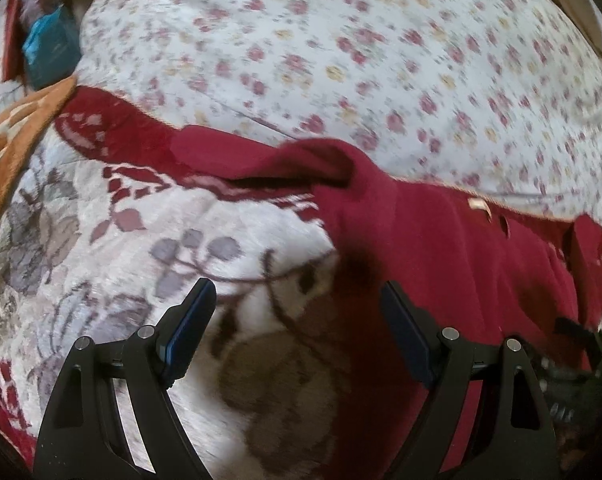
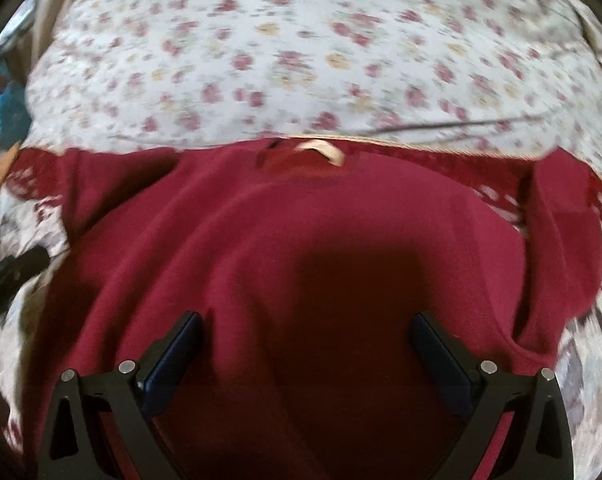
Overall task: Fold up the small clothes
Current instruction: 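Move the left gripper to the sweatshirt sleeve and close on it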
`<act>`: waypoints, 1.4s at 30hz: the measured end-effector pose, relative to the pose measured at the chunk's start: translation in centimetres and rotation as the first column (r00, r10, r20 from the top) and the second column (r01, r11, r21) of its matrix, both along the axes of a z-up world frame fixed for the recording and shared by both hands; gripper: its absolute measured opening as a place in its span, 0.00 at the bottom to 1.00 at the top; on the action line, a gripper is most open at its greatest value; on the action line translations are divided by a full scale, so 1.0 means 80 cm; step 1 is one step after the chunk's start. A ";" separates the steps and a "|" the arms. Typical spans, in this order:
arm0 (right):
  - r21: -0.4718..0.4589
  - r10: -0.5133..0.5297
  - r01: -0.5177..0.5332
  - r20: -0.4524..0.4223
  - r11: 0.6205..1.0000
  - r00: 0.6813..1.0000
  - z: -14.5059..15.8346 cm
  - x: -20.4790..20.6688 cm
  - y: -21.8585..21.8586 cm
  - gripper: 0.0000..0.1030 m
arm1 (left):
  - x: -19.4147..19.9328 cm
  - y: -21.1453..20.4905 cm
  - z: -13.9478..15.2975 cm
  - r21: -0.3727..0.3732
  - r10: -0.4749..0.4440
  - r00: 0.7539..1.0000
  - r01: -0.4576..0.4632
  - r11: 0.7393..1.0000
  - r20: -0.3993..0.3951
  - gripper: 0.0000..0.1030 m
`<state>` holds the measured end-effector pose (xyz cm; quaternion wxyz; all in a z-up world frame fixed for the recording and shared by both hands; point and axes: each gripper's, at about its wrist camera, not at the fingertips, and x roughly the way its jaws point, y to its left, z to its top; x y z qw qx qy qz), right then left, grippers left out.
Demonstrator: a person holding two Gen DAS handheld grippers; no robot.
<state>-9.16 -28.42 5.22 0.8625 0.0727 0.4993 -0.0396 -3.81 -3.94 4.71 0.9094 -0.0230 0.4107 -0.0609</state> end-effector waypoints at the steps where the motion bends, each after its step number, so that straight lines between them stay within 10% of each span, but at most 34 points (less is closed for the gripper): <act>1: -0.008 0.031 -0.031 -0.001 0.999 1.000 0.002 0.003 0.009 1.00 | 0.004 0.008 0.000 -0.009 0.019 1.000 -0.019 1.000 -0.006 0.82; 17: 0.048 0.066 -0.065 -0.008 0.997 0.998 -0.012 0.006 0.014 1.00 | 0.039 0.079 -0.001 -0.160 0.156 0.983 -0.171 0.972 -0.101 0.82; 38: 0.109 0.068 -0.072 0.037 0.991 0.997 -0.015 0.005 0.011 1.00 | 0.260 0.138 -0.064 -0.266 0.274 0.929 -0.338 0.903 -0.249 0.81; 42: 0.111 0.064 -0.068 0.040 0.991 0.997 -0.015 0.004 0.011 1.00 | 0.276 0.136 -0.074 -0.250 0.276 0.927 -0.339 0.907 -0.253 0.59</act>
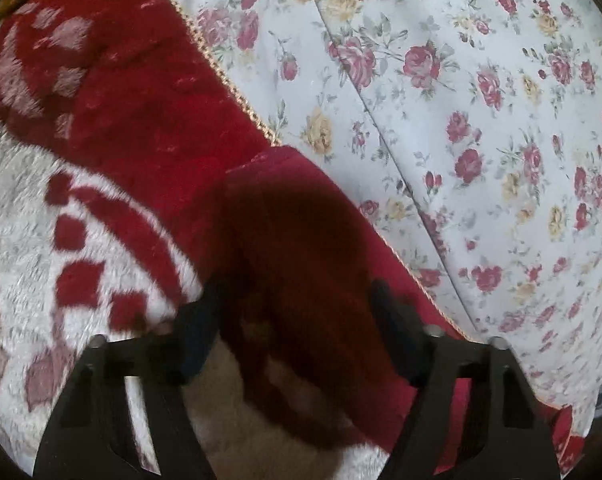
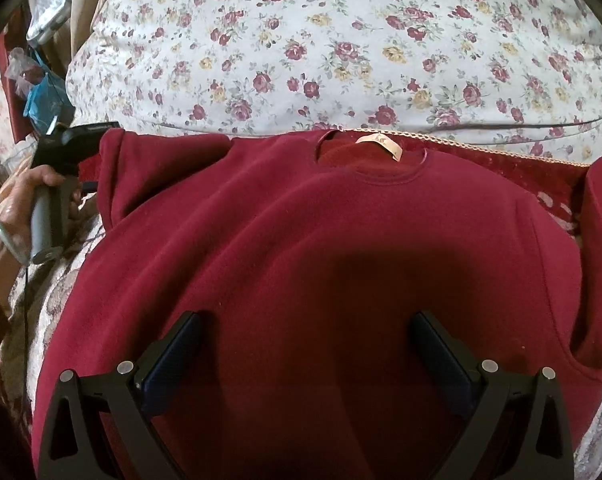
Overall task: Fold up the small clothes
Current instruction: 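Move the left gripper to the sweatshirt sleeve and close on it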
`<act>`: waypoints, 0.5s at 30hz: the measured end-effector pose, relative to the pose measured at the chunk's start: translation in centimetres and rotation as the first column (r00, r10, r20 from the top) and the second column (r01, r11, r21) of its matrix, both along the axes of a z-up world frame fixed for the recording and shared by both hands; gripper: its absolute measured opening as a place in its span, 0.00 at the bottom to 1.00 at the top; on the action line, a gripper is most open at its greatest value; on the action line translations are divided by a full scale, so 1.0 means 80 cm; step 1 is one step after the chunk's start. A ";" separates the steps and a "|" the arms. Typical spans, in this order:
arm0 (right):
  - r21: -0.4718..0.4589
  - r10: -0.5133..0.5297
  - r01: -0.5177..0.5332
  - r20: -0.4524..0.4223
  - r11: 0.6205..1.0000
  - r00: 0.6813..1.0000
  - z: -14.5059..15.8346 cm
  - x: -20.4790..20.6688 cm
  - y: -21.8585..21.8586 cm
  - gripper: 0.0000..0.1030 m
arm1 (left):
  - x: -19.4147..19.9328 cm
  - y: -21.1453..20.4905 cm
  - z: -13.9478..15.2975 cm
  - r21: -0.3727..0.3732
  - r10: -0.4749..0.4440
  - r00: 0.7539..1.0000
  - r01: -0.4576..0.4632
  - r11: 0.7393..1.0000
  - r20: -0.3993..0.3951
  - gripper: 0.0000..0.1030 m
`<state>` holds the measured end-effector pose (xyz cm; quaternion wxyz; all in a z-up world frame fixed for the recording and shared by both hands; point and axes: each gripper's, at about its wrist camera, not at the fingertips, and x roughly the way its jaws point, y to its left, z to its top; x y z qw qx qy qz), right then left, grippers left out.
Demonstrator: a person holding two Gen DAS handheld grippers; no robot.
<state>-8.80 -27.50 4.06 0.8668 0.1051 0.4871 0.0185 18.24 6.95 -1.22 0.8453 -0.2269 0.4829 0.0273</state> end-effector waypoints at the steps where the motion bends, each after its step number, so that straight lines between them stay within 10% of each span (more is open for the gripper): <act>1: 0.000 0.000 0.000 0.000 1.000 1.000 0.000 0.000 0.000 1.00 | 0.003 0.000 -0.001 0.002 -0.003 1.000 0.003 1.000 -0.001 0.53; 5: 0.002 -0.001 0.001 0.003 1.000 1.000 0.000 -0.001 0.000 1.00 | 0.012 0.008 0.002 -0.026 -0.006 1.000 0.006 1.000 -0.002 0.15; 15: -0.002 -0.002 0.002 0.001 1.000 1.000 0.001 -0.001 0.000 1.00 | -0.010 0.019 0.101 -0.034 -0.130 0.977 0.137 0.990 0.170 0.05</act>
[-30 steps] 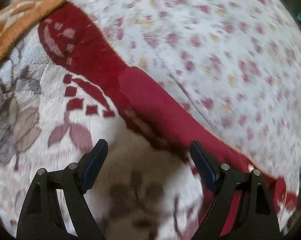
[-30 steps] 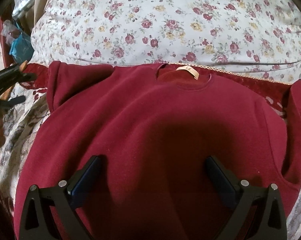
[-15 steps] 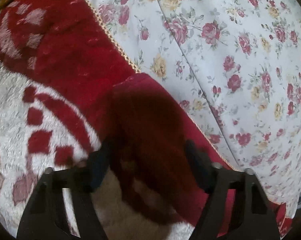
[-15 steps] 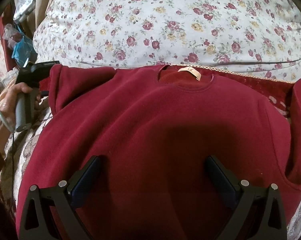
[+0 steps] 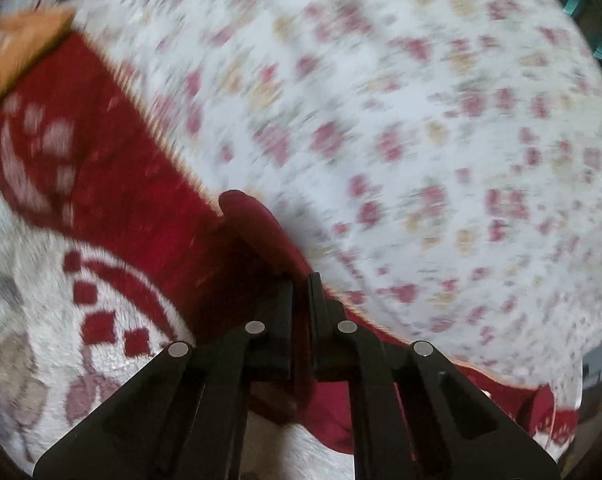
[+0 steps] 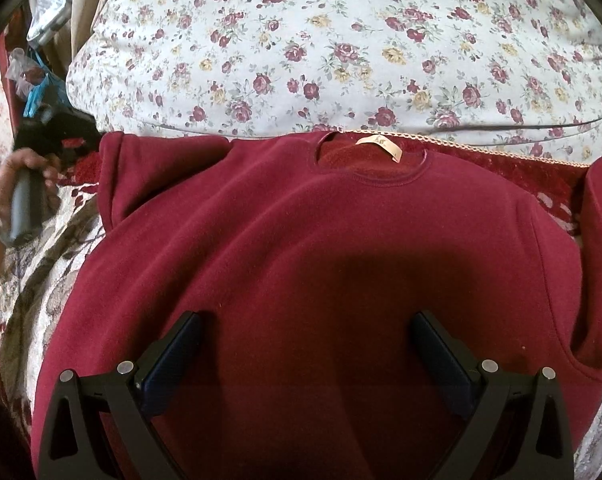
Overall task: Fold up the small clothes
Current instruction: 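Move the left gripper to the sweatshirt sleeve and close on it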
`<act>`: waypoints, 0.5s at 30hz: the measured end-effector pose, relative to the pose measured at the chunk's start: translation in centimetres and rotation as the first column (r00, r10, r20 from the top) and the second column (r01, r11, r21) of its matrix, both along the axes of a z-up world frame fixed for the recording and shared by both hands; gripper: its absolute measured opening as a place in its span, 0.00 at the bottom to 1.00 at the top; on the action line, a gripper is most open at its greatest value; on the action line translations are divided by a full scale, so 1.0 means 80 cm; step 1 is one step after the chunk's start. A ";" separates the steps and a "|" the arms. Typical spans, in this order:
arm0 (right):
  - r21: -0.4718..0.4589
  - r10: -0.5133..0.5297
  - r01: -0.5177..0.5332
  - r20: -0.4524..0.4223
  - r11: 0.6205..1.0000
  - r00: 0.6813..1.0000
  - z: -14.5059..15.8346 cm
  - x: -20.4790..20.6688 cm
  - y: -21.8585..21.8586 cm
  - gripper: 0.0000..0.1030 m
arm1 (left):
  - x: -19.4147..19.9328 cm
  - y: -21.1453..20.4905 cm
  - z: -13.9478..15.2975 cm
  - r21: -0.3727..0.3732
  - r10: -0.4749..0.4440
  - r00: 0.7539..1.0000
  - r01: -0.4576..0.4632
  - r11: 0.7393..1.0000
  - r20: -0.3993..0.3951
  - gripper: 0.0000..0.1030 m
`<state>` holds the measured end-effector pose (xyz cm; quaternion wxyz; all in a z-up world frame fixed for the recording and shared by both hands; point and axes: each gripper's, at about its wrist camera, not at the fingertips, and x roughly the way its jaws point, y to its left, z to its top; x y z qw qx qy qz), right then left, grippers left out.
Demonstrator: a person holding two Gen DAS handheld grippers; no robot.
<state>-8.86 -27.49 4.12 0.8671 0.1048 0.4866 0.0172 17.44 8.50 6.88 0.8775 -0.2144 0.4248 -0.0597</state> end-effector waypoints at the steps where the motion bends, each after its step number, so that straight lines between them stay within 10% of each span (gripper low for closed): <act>1: -0.001 0.000 0.000 0.000 1.000 1.000 0.000 0.000 0.000 1.00 | -0.006 -0.003 0.014 0.005 -0.021 1.000 0.021 1.000 0.021 0.05; 15: -0.002 0.000 0.000 0.001 1.000 1.000 0.000 0.000 0.000 1.00 | -0.096 -0.131 0.125 -0.039 -0.303 0.936 0.315 0.948 0.181 0.04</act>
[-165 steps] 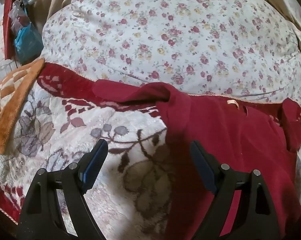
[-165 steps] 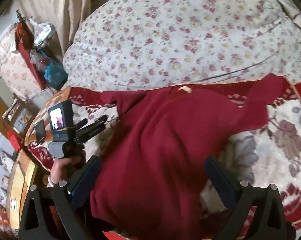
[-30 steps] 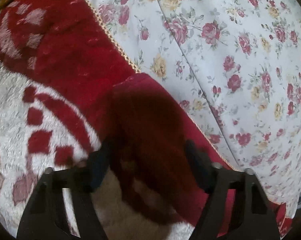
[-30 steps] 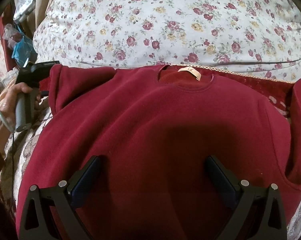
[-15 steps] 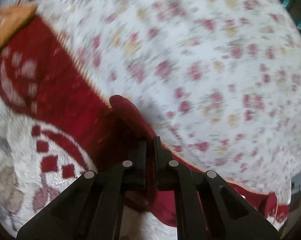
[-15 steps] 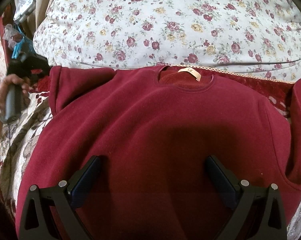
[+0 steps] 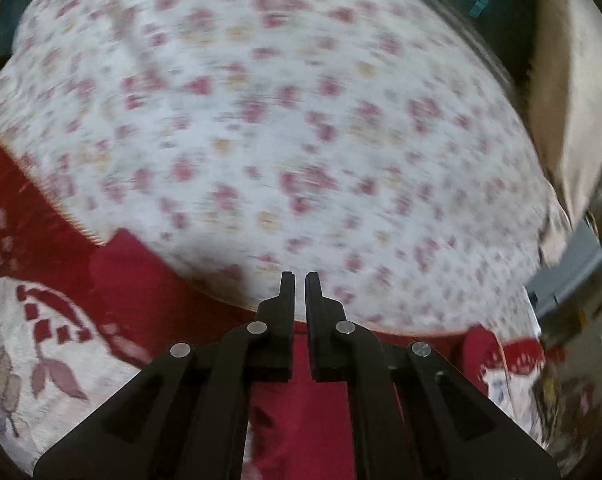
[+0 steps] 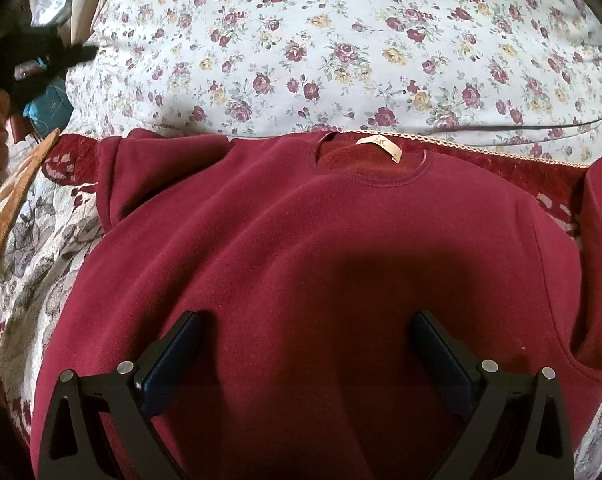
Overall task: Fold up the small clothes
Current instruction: 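Move the left gripper to the sweatshirt sleeve and close on it, then lift the sleeve with the left gripper and fold it across the sweatshirt back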
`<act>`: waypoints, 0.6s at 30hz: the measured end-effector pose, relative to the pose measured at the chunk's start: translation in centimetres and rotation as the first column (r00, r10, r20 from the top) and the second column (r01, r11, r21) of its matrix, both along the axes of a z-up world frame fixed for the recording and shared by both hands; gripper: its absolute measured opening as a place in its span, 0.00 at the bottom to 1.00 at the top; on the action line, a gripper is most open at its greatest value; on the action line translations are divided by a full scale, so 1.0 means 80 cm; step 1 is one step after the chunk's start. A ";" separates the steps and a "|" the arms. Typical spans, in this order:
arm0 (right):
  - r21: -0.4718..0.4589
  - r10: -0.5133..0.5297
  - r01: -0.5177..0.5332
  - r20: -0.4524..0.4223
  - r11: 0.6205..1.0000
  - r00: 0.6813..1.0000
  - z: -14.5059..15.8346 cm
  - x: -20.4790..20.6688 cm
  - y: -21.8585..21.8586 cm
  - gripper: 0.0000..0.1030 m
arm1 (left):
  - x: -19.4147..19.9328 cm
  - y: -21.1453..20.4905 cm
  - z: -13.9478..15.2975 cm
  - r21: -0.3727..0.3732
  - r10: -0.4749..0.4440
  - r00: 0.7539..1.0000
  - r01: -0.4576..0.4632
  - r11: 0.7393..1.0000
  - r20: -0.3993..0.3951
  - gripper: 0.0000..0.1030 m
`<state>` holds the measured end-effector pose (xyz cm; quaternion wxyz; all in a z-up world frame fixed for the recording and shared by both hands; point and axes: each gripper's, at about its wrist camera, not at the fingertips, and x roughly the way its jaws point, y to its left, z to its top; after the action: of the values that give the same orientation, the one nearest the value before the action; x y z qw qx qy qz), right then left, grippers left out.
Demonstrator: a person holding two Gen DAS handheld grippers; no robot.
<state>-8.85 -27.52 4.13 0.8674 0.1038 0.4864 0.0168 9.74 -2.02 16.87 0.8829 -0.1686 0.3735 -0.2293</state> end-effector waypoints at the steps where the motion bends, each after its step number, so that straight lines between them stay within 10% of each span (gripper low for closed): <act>1: 0.000 0.000 0.000 0.000 1.000 1.000 0.000 0.000 0.000 1.00 | -0.004 -0.008 0.002 -0.006 -0.005 1.000 0.005 1.000 0.002 0.04; 5: 0.000 0.001 -0.001 0.001 1.000 1.000 0.000 0.000 -0.001 1.00 | 0.005 0.002 -0.023 -0.001 0.085 0.995 -0.085 0.996 -0.059 0.12; 9: 0.000 0.001 -0.001 0.001 1.000 1.000 0.000 -0.001 0.000 1.00 | 0.033 0.049 -0.085 0.036 0.228 0.953 -0.226 0.974 -0.200 0.56; 18: 0.003 -0.001 0.001 0.005 1.000 1.000 0.000 0.000 -0.001 1.00 | 0.090 0.126 -0.203 0.069 0.402 0.841 -0.406 0.911 -0.361 0.57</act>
<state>-8.83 -27.63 4.13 0.8685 0.1055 0.4840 0.0175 16.97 8.04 0.60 0.8247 -0.2876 0.4869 -0.0044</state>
